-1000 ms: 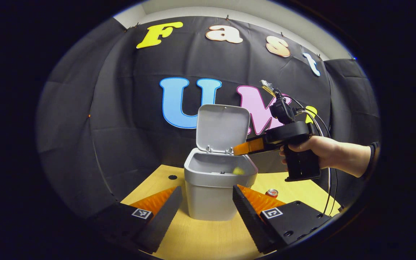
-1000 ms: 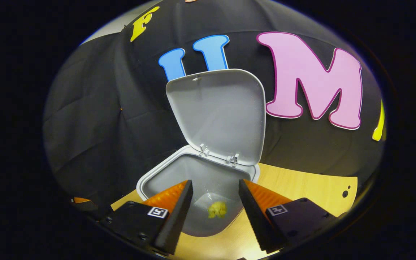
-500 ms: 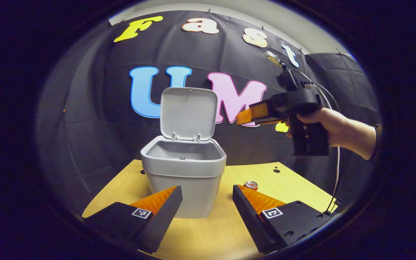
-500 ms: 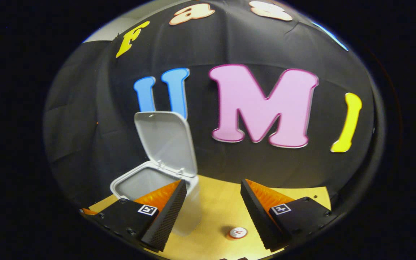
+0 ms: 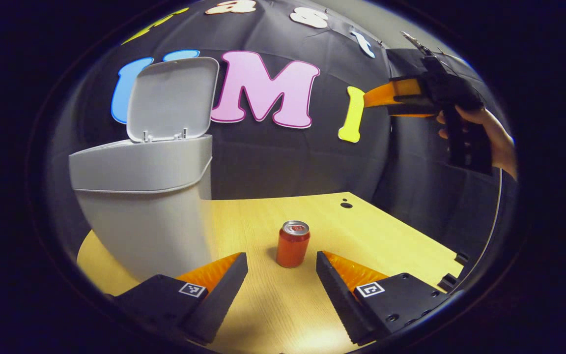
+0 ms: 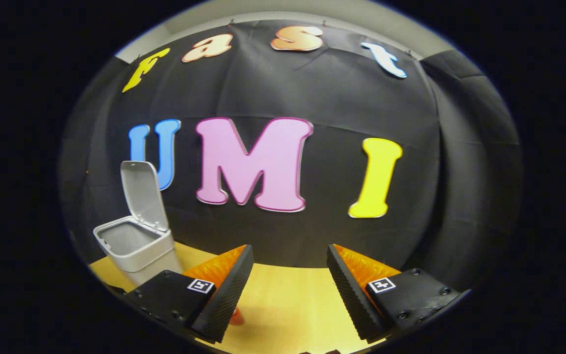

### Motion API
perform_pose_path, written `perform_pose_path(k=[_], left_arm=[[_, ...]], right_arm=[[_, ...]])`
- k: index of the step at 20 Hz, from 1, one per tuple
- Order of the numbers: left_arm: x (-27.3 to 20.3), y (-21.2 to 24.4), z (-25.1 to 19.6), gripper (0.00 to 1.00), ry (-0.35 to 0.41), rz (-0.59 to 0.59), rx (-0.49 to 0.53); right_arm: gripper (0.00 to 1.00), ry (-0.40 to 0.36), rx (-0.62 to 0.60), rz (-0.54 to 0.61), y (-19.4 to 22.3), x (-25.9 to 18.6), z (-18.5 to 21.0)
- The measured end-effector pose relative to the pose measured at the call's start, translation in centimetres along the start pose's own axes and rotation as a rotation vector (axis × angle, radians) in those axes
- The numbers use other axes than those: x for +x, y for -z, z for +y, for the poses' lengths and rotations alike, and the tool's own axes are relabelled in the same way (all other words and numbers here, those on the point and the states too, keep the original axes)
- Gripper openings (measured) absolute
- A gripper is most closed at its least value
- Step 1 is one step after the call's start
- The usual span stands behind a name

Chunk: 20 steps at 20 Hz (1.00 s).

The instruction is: Press the lid of the desktop garbage bin to open it, pick up the crumpled paper on the desktop and throw it into the bin, then pick up the pop can on the desktop and drop it into the bin, and finally close the garbage bin lid.

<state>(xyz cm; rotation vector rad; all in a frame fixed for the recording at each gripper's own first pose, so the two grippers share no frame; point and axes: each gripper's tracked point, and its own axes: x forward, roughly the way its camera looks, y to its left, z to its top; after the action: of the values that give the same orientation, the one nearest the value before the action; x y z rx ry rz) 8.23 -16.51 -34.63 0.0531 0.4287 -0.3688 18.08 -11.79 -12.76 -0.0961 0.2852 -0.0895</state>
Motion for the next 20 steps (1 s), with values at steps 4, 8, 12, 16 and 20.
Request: perform_pose_path(k=[4,8,12,16,20], left_arm=[[6.4,3.3,-0.9,0.95,0.001,0.021,0.016],[10.5,5.3,-2.3,0.95,0.034,0.014,0.029],[13.5,5.6,-2.6,0.95,0.030,-0.005,0.066],[15.5,4.4,-2.8,0.95,0.027,-0.045,0.076],[16.6,4.8,-2.5,0.95,-0.001,-0.016,0.095]], right_arm=[[0.97,0.164,-0.072,-0.066,2.9,-1.4,-6.4],[0.96,0.204,-0.081,-0.001,8.6,-3.0,-9.4],[0.97,0.242,-0.047,0.065,12.9,-3.6,-11.7],[0.97,0.258,-0.059,0.105,15.1,-4.1,-13.1],[0.97,0.249,-0.057,0.128,15.9,-4.1,-13.2]])
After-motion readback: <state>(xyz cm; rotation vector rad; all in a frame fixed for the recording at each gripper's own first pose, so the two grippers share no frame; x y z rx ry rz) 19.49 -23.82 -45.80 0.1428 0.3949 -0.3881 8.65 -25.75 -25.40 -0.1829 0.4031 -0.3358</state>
